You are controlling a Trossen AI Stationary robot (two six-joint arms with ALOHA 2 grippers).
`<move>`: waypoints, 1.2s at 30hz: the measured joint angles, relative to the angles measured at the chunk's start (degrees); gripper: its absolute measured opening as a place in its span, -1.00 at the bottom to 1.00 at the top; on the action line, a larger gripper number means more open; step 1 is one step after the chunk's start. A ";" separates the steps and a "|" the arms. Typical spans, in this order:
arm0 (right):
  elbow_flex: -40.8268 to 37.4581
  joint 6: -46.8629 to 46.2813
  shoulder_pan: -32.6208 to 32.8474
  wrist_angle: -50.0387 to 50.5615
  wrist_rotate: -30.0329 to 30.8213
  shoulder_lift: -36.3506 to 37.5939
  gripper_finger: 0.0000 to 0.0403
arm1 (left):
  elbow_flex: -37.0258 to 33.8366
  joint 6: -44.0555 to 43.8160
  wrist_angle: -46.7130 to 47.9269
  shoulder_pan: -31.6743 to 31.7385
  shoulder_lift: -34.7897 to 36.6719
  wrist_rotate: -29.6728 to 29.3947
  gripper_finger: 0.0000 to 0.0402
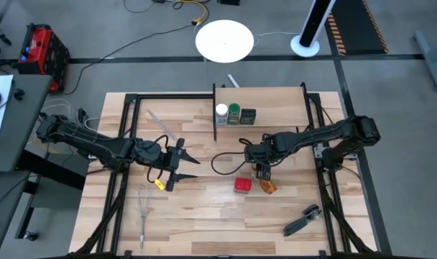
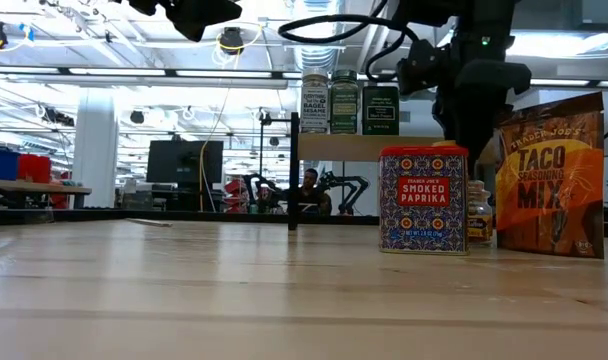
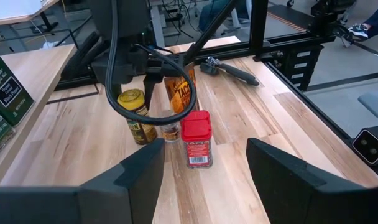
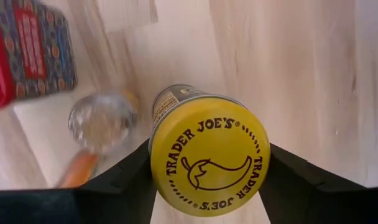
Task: Shelf spices
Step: Put the brown seasoning bottle on the shelf
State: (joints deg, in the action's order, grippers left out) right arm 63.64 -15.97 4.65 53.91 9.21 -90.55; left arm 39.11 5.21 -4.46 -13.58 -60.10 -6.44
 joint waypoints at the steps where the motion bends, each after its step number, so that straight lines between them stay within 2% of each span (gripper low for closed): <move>1: 0.50 -0.25 0.02 1.15 -0.40 -0.04 0.13 | 0.00 0.00 0.01 0.00 0.00 0.00 0.09; 5: 5.58 -2.46 -0.33 7.32 -0.61 -0.15 0.13 | 0.00 -0.01 0.01 0.02 0.00 0.00 0.09; 12: 22.03 -9.88 -0.86 21.91 -0.19 -0.15 0.13 | 0.00 0.04 -0.01 0.02 0.00 0.00 0.09; 17: 33.85 -15.40 -2.65 32.10 3.96 -0.06 0.13 | 0.00 -0.10 0.01 -0.01 0.00 0.02 0.09; 20: 39.41 -15.56 -4.18 36.53 4.55 -0.05 0.13 | 0.00 -0.35 -0.01 -0.30 0.00 0.00 0.09; 25: 43.70 -13.47 -8.72 36.00 4.10 -0.04 0.13 | 0.00 0.84 -0.17 -1.06 0.00 0.04 0.09; 36: 43.88 -8.79 -20.53 36.13 2.19 -0.08 0.13 | 0.00 1.01 -0.23 -2.27 0.00 0.02 0.09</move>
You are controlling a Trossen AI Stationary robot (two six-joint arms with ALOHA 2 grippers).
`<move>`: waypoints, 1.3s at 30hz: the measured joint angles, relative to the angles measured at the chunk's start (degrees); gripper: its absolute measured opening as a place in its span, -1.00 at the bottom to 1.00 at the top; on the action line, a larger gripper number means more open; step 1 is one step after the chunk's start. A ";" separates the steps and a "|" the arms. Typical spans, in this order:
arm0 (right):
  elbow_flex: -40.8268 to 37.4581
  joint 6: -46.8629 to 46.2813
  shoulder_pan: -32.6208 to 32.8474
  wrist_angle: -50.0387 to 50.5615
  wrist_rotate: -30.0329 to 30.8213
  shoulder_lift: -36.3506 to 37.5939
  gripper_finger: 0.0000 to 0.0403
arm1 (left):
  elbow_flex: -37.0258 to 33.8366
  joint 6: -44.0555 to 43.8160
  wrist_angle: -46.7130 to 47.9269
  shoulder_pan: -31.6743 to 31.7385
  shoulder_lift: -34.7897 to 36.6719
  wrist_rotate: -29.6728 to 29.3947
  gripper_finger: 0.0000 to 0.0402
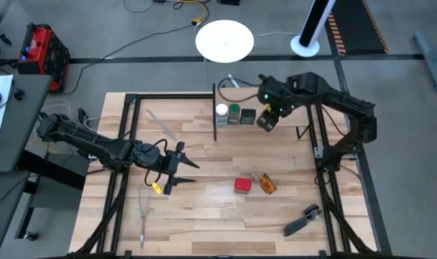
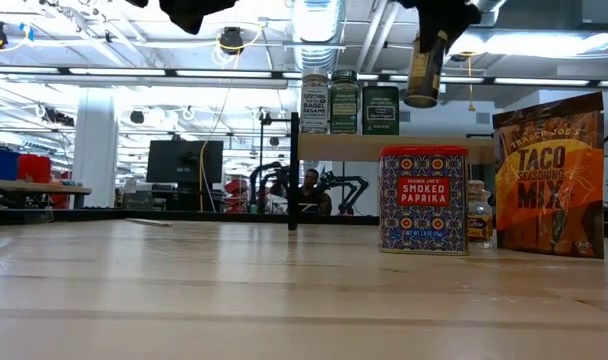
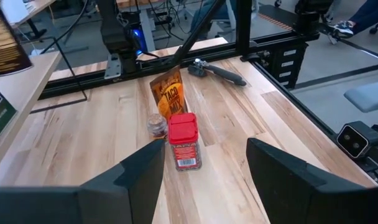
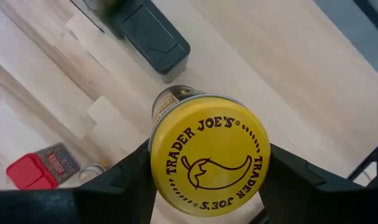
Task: Shelf spices
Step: Put the brown seasoning bottle on the shelf
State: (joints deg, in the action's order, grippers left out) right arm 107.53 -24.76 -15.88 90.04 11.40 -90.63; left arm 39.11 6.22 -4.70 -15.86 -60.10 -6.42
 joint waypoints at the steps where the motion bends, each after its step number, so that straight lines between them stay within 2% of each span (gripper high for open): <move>1: 0.00 0.46 -0.77 0.00 -0.69 -0.02 0.13 | 0.00 -0.02 0.01 0.00 0.00 0.00 0.09; 12: -0.01 1.24 -4.84 -0.01 -1.71 -1.10 0.13 | 0.00 0.18 0.01 0.02 0.00 -0.02 0.09; 30: -0.34 -0.53 -5.92 0.02 -1.83 -4.38 0.13 | 0.00 -0.10 -0.43 -0.57 -0.04 -0.02 0.09; 39: -6.17 -1.81 -6.63 -0.38 -0.41 -4.18 0.13 | 0.00 0.54 -0.86 -1.22 -0.04 0.00 0.09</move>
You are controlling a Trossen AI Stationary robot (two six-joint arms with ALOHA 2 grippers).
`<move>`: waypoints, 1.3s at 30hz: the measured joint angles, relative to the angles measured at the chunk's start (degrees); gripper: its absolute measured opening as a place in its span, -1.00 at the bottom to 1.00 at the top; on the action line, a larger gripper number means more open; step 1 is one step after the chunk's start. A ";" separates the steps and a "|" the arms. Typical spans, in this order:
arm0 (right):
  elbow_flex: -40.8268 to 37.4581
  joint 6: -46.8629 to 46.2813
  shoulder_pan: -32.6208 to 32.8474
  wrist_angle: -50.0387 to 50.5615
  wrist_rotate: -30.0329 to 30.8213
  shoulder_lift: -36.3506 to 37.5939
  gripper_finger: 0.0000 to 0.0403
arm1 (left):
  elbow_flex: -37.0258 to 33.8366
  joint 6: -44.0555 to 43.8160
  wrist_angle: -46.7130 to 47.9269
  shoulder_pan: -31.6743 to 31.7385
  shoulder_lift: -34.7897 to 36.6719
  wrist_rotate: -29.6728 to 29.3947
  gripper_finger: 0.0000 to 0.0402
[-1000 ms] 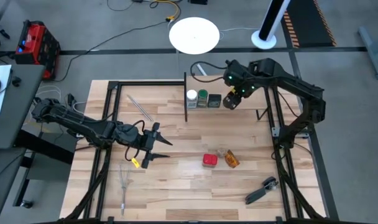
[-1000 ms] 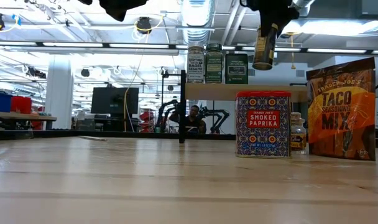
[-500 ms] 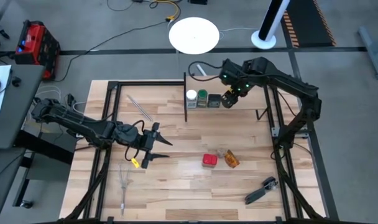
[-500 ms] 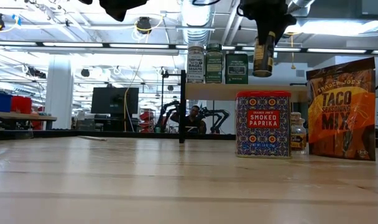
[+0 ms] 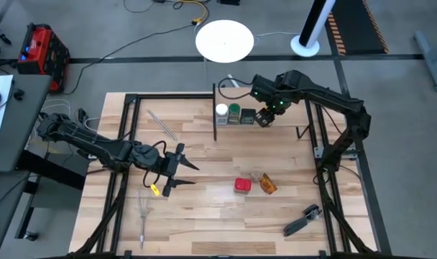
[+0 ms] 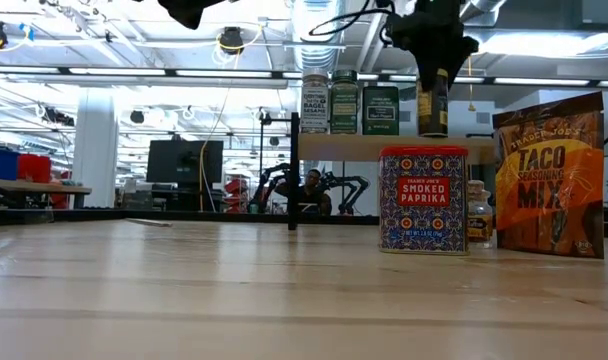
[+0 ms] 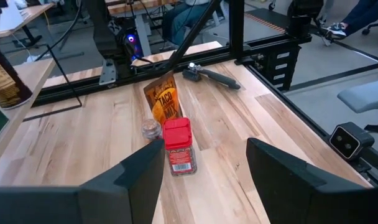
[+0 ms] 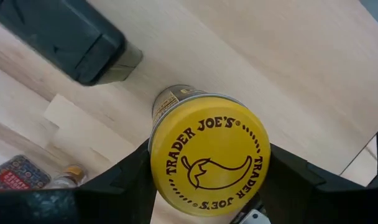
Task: Shelf spices
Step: Put the brown seasoning bottle on the shelf
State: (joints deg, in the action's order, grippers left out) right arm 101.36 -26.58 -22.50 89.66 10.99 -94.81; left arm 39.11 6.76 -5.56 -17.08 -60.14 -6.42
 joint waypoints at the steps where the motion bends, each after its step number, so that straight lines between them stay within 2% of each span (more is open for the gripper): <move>1: -0.32 -0.14 0.00 -0.05 -0.01 0.08 0.13 | 0.00 0.01 -0.03 0.02 0.00 -0.03 0.09; 5: -0.46 0.93 0.00 -0.28 0.25 0.10 0.14 | 0.00 0.44 -0.04 -0.23 0.00 -0.04 0.09; 10: -0.54 0.95 0.36 -0.10 -0.68 -0.18 0.41 | 0.00 0.51 -0.10 -0.26 0.00 -0.04 0.09; 12: -0.52 0.97 0.35 -0.44 -0.71 -0.20 0.45 | 0.00 0.50 -0.14 -0.26 0.00 -0.04 0.09; 26: 0.39 1.39 -0.68 -0.06 -0.63 -0.06 0.44 | 0.00 0.53 -0.16 -0.26 0.00 -0.02 0.09; 39: 13.47 2.33 0.13 0.36 -0.73 -0.01 0.44 | 0.00 0.53 -0.16 -0.26 0.02 -0.02 0.09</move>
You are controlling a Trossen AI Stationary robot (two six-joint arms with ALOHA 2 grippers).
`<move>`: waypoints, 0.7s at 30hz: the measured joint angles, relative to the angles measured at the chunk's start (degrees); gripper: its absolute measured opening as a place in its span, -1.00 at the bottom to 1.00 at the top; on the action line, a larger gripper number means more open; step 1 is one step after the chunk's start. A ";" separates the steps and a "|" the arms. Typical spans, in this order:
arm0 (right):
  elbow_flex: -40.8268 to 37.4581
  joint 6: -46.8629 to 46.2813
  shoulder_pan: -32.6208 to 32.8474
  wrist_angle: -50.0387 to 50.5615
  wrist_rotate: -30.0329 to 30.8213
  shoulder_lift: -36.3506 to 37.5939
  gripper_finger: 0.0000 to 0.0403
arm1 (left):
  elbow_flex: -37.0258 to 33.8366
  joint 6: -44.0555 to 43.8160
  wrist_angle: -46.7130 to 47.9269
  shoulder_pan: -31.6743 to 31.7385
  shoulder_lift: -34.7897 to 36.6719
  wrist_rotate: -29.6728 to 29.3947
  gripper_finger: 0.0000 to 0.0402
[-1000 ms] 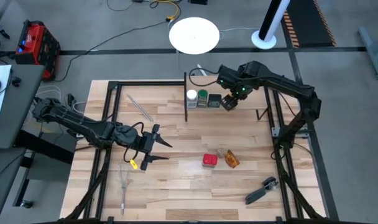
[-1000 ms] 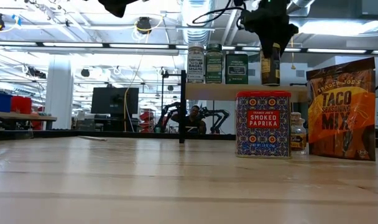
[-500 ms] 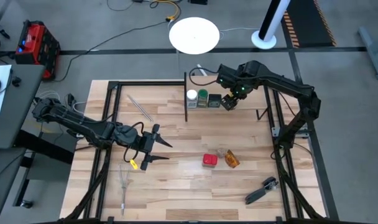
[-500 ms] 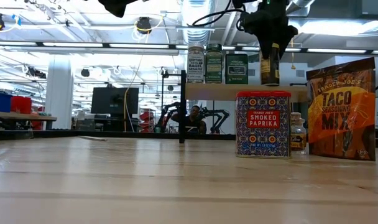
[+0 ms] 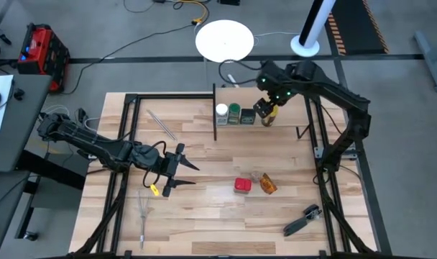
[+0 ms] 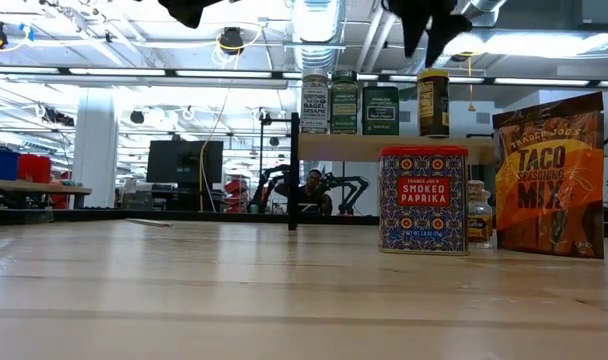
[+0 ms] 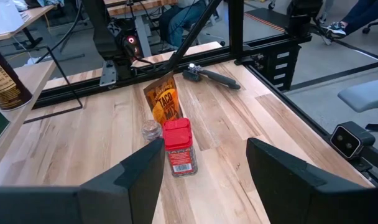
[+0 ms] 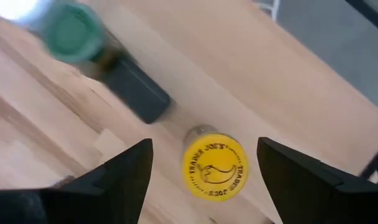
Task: Shelf spices
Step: Put the brown seasoning bottle on the shelf
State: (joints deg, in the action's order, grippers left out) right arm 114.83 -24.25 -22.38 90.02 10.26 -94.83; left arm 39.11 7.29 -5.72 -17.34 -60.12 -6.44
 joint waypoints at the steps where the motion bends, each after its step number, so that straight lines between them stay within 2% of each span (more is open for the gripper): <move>1: 1.32 0.18 0.37 0.01 -0.23 0.00 0.44 | 0.00 0.00 0.00 0.00 0.00 0.00 0.09; 5: 4.27 0.29 2.60 -0.03 -2.72 1.62 0.44 | 0.00 -0.69 0.00 0.00 0.00 0.00 0.09; 8: 4.14 -0.81 4.69 -0.04 -2.37 4.45 0.43 | 0.00 -0.94 0.11 0.00 0.00 0.00 0.09; 12: 1.54 -4.22 9.98 -0.02 6.67 8.73 0.32 | 0.00 -1.29 0.20 0.00 0.00 0.00 0.09; 15: -2.46 -8.81 14.34 -0.19 12.98 11.83 0.00 | 0.00 -1.55 0.20 0.00 0.00 0.00 0.09; 19: -10.49 -14.97 19.56 0.04 19.27 16.52 -0.71 | 0.00 -1.91 0.12 0.00 0.00 0.00 0.09; 21: -15.14 -17.96 21.24 0.11 20.00 18.48 -0.92 | 0.00 -2.05 -0.39 0.00 0.00 0.00 0.09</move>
State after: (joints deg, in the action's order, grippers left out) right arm 99.69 -42.21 -1.13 90.13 30.26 -76.35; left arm 39.11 5.24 -6.10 -17.34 -60.12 -6.44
